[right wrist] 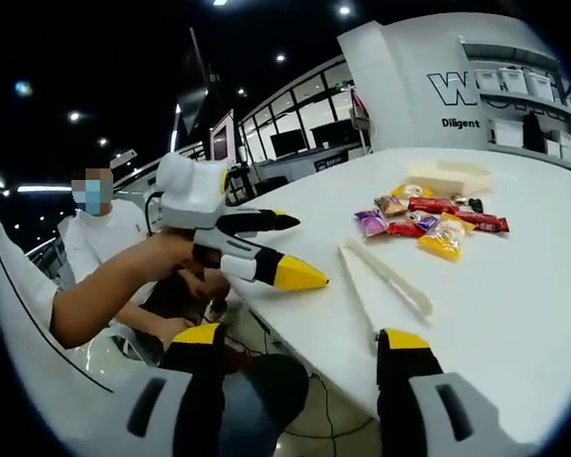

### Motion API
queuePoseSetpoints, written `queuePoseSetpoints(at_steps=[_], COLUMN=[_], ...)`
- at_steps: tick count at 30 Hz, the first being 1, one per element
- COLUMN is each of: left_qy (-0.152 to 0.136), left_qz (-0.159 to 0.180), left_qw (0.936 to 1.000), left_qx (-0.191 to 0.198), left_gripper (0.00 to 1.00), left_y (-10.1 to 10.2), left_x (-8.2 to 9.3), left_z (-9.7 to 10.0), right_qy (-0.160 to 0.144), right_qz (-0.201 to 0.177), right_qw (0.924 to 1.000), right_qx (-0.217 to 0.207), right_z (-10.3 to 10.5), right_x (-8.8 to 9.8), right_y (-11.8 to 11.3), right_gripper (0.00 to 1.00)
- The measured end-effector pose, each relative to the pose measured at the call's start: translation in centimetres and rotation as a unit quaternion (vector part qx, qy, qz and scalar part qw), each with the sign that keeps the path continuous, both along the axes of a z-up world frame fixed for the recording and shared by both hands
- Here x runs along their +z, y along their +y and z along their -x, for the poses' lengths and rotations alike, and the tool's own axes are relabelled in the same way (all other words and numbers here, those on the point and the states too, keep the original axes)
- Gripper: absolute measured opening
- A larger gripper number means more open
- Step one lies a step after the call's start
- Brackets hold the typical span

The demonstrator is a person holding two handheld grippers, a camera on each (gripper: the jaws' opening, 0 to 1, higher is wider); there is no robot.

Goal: Place the target food into the container with the food tongs after gripping and lifting it, then release it inside without dropping or visibly crushing the food.

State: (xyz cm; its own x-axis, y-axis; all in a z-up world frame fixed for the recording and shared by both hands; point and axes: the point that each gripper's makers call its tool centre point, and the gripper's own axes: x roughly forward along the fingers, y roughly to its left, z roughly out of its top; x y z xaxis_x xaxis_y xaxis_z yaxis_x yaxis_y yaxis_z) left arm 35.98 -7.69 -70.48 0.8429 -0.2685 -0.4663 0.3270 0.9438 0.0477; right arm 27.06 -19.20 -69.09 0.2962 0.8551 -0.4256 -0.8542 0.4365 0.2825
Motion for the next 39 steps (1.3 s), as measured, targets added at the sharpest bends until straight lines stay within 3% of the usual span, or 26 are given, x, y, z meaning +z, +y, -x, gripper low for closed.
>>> queuePoseSetpoints(at_steps=[9,12,16,20,22,39], left_qy=[-0.001,-0.003,-0.003,-0.002,0.001,-0.003], left_qz=[-0.011,-0.004,-0.003,-0.003,-0.005,-0.002], left_qw=[0.9999,1.0,1.0,0.9999,0.9999,0.9994], left_qx=[-0.003,-0.003,-0.008,-0.014,-0.015,-0.035], left_gripper=[0.94,0.94,0.94,0.94,0.94,0.94], left_y=[0.2,0.1,-0.3,-0.9,-1.0,-2.8], left_x=[0.0,0.1,0.1,0.1,-0.1,0.0], left_z=[0.2,0.4,0.4,0.4,0.3,-0.1], right_qy=[-0.038,-0.044,-0.04,-0.028,-0.041,-0.031], right_qz=[-0.045,-0.041,-0.019,-0.021,-0.012,-0.006], right_qw=[0.9968,0.9956,0.997,0.9982,0.9978,0.999], right_qx=[-0.055,-0.072,-0.064,-0.05,-0.051,-0.032], right_z=[-3.5,-4.9,-4.7,-3.8,-3.9,-2.2], right_x=[2.6,2.2,0.8,0.4,0.3,0.3], right_y=[-1.8,-2.4,-2.2,-1.4,-1.5,-1.3], right_gripper=[0.63,0.64,0.63,0.64,0.65,0.62])
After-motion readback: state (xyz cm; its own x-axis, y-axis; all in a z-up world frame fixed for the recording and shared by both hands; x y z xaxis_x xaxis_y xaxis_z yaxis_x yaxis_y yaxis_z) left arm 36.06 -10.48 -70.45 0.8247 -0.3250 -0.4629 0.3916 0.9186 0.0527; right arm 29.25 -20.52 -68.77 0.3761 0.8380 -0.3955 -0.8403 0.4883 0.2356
